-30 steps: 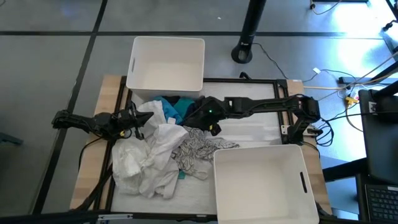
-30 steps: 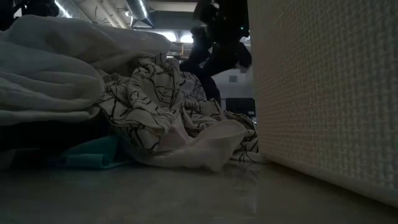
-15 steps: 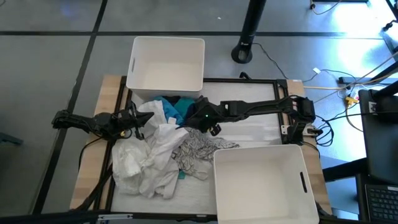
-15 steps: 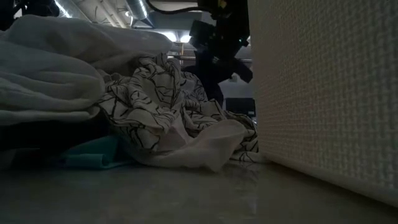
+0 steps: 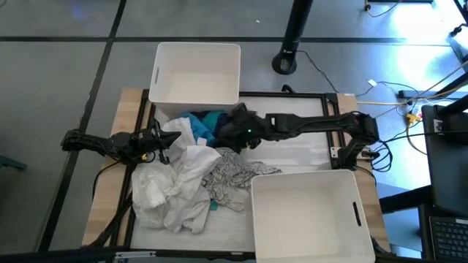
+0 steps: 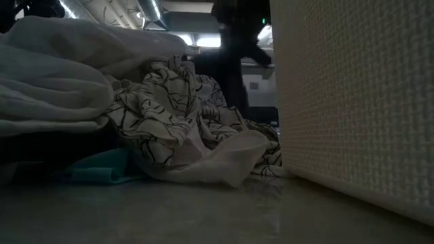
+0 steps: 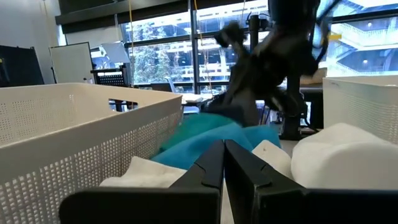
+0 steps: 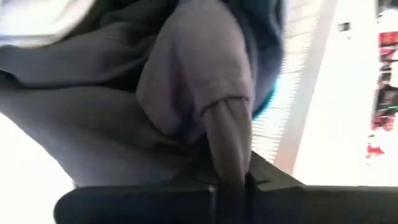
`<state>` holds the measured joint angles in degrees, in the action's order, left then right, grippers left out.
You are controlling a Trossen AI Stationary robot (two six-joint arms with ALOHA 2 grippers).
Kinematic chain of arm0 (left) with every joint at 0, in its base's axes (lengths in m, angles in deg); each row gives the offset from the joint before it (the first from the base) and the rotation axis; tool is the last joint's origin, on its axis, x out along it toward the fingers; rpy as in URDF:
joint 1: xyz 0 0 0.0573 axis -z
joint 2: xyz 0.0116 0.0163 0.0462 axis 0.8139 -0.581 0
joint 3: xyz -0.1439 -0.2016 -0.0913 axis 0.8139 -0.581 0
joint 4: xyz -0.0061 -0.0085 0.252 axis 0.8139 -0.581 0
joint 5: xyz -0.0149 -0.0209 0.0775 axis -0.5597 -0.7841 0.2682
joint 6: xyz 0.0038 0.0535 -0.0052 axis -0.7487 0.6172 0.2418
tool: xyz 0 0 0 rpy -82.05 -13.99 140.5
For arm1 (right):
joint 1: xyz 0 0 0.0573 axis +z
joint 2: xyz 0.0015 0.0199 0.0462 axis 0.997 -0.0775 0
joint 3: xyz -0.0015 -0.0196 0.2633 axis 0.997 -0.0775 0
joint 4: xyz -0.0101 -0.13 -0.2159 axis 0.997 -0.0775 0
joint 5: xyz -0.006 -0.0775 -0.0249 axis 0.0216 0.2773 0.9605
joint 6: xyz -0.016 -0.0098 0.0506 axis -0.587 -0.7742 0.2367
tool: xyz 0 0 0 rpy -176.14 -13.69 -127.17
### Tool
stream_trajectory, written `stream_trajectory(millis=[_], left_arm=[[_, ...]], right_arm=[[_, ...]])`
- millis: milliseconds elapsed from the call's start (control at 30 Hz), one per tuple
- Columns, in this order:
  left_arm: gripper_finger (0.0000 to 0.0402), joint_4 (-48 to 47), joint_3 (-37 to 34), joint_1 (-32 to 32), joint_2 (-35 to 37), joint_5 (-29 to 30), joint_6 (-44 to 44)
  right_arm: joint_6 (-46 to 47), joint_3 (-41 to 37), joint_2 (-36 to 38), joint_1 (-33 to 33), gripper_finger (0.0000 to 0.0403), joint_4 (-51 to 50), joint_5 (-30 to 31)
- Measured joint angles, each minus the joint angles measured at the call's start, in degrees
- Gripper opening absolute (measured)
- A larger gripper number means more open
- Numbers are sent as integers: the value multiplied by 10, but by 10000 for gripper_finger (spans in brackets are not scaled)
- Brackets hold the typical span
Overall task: Sort clothes
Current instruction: Put the black shorts into the top white laundry organizer
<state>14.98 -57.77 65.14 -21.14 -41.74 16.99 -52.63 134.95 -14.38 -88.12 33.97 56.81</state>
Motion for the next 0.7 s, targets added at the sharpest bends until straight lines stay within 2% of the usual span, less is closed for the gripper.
stream_trajectory(millis=[233, 467, 700], left_arm=[[4, -4, 0, 0, 0, 0, 1], [4, -12, 0, 0, 0, 0, 8], [4, -12, 0, 0, 0, 0, 18]], right_arm=[[-12, 27, 48, -1, 27, 0, 29], [-18, 53, 92, 0, 10, 0, 30], [-31, 86, 123, 0, 27, 0, 60]])
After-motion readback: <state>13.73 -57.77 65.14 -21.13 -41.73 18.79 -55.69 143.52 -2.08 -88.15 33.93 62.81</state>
